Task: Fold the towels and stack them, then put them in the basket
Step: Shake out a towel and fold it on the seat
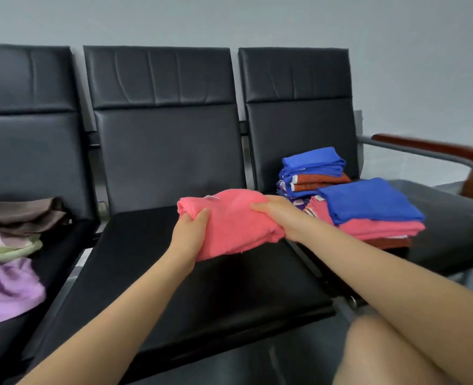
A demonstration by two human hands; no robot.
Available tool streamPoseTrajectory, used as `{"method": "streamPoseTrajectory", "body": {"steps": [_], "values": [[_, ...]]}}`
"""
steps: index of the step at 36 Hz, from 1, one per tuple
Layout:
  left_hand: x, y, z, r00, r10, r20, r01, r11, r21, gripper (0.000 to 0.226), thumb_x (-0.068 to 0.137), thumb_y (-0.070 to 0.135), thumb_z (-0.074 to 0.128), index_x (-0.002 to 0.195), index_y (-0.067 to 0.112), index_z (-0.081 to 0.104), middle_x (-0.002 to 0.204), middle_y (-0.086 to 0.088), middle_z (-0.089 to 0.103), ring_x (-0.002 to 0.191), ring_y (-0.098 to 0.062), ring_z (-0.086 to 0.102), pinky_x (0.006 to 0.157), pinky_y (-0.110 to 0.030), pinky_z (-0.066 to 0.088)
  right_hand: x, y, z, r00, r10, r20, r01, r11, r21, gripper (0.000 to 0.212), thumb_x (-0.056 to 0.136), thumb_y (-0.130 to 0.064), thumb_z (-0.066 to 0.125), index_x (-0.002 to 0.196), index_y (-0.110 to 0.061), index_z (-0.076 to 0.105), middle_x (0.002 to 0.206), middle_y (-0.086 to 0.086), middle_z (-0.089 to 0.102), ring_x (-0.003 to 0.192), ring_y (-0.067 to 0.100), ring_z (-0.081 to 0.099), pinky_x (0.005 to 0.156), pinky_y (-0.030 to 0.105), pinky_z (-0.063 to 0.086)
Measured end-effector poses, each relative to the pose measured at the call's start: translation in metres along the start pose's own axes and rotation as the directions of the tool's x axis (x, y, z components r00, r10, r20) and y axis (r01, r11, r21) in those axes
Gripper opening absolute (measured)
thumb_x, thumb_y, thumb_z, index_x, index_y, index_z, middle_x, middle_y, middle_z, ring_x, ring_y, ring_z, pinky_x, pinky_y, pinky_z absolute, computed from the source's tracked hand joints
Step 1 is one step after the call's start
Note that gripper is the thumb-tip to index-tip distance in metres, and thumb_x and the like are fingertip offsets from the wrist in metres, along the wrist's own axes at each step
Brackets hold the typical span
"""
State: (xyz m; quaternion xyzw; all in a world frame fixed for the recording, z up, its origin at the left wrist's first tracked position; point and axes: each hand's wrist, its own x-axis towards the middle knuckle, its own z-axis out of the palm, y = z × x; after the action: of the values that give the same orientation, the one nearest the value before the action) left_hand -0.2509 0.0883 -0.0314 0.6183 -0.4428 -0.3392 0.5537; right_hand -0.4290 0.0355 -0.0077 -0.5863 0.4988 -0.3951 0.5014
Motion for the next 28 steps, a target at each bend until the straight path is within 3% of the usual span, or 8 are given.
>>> {"method": "streamPoseTrajectory", "body": {"steps": [4, 7, 11, 13, 17, 22, 25, 28], "values": [[0.001, 0.023, 0.041, 0.995, 0.035, 0.091, -0.031, 0.998, -0.046, 0.04, 0.099, 0.03, 0.046, 0.135, 0.014, 0.049, 0.119, -0.003, 0.06, 0.101, -0.019, 0.059, 0.07, -0.026, 0.046, 0.003, -0.014, -0.047, 0.987, -0.125, -0.096, 0.119, 0.99, -0.072, 0.036, 0.094, -0.017, 0.059, 0.129, -0.007, 0.056, 0.119, 0.011, 0.064, 0.099, 0.022, 0.062, 0.069, 0.029, 0.05], [0.005, 0.044, 0.079, 0.983, 0.103, 0.154, -0.092, 0.993, -0.077, 0.037, 0.098, 0.029, 0.048, 0.132, 0.016, 0.051, 0.118, -0.003, 0.061, 0.103, -0.02, 0.06, 0.08, -0.03, 0.049, 0.004, -0.029, -0.092, 0.959, -0.23, -0.168, 0.204, 0.966, -0.161, 0.034, 0.094, -0.017, 0.059, 0.127, -0.009, 0.058, 0.119, 0.008, 0.064, 0.107, 0.022, 0.06, 0.081, 0.029, 0.047], [0.012, 0.069, 0.128, 0.964, 0.123, 0.235, -0.1, 0.989, -0.11, 0.034, 0.098, 0.03, 0.05, 0.127, 0.015, 0.056, 0.116, -0.006, 0.063, 0.103, -0.023, 0.062, 0.091, -0.039, 0.052, 0.006, -0.04, -0.146, 0.908, -0.343, -0.241, 0.261, 0.913, -0.313, 0.026, 0.094, -0.017, 0.059, 0.12, -0.013, 0.06, 0.11, 0.003, 0.063, 0.102, 0.019, 0.058, 0.081, 0.028, 0.046], [0.014, 0.08, 0.158, 0.955, 0.119, 0.271, -0.09, 0.989, -0.118, 0.038, 0.098, 0.031, 0.05, 0.131, 0.012, 0.053, 0.12, -0.008, 0.062, 0.107, -0.026, 0.061, 0.097, -0.043, 0.05, 0.007, -0.039, -0.177, 0.874, -0.376, -0.308, 0.239, 0.884, -0.401, 0.029, 0.093, -0.02, 0.06, 0.121, -0.012, 0.06, 0.113, 0.003, 0.062, 0.105, 0.02, 0.058, 0.088, 0.032, 0.045], [0.019, 0.079, 0.218, 0.93, 0.11, 0.351, -0.106, 0.994, -0.029, 0.043, 0.095, 0.028, 0.053, 0.133, 0.006, 0.053, 0.128, -0.012, 0.06, 0.114, -0.028, 0.058, 0.101, -0.043, 0.046, 0.012, -0.014, -0.23, 0.831, -0.346, -0.436, 0.126, 0.88, -0.458, 0.032, 0.094, -0.02, 0.059, 0.123, -0.006, 0.06, 0.12, 0.011, 0.063, 0.11, 0.028, 0.058, 0.089, 0.032, 0.043], [0.004, 0.048, 0.264, 0.889, 0.047, 0.456, -0.209, 0.926, 0.313, 0.048, 0.098, 0.026, 0.049, 0.138, 0.001, 0.042, 0.138, -0.018, 0.051, 0.126, -0.032, 0.049, 0.1, -0.029, 0.038, 0.019, 0.047, -0.261, 0.897, -0.11, -0.428, -0.208, 0.751, -0.627, 0.042, 0.101, -0.027, 0.044, 0.125, 0.005, 0.056, 0.128, 0.024, 0.058, 0.117, 0.035, 0.055, 0.085, 0.032, 0.039], [-0.002, 0.032, 0.275, 0.893, 0.061, 0.446, -0.283, 0.847, 0.449, 0.05, 0.099, 0.032, 0.044, 0.137, 0.0, 0.038, 0.137, -0.019, 0.05, 0.124, -0.034, 0.049, 0.096, -0.032, 0.039, 0.021, 0.074, -0.266, 0.908, -0.143, -0.394, -0.218, 0.64, -0.737, 0.048, 0.102, -0.037, 0.039, 0.13, -0.001, 0.053, 0.13, 0.02, 0.057, 0.117, 0.035, 0.055, 0.089, 0.035, 0.041], [-0.002, 0.032, 0.273, 0.894, 0.088, 0.439, -0.31, 0.828, 0.466, 0.051, 0.099, 0.036, 0.044, 0.137, 0.002, 0.039, 0.136, -0.018, 0.052, 0.123, -0.034, 0.05, 0.097, -0.033, 0.04, 0.022, 0.079, -0.263, 0.885, -0.195, -0.423, -0.221, 0.624, -0.749, 0.052, 0.1, -0.045, 0.036, 0.126, -0.004, 0.055, 0.123, 0.017, 0.061, 0.11, 0.034, 0.058, 0.085, 0.038, 0.045]]}}
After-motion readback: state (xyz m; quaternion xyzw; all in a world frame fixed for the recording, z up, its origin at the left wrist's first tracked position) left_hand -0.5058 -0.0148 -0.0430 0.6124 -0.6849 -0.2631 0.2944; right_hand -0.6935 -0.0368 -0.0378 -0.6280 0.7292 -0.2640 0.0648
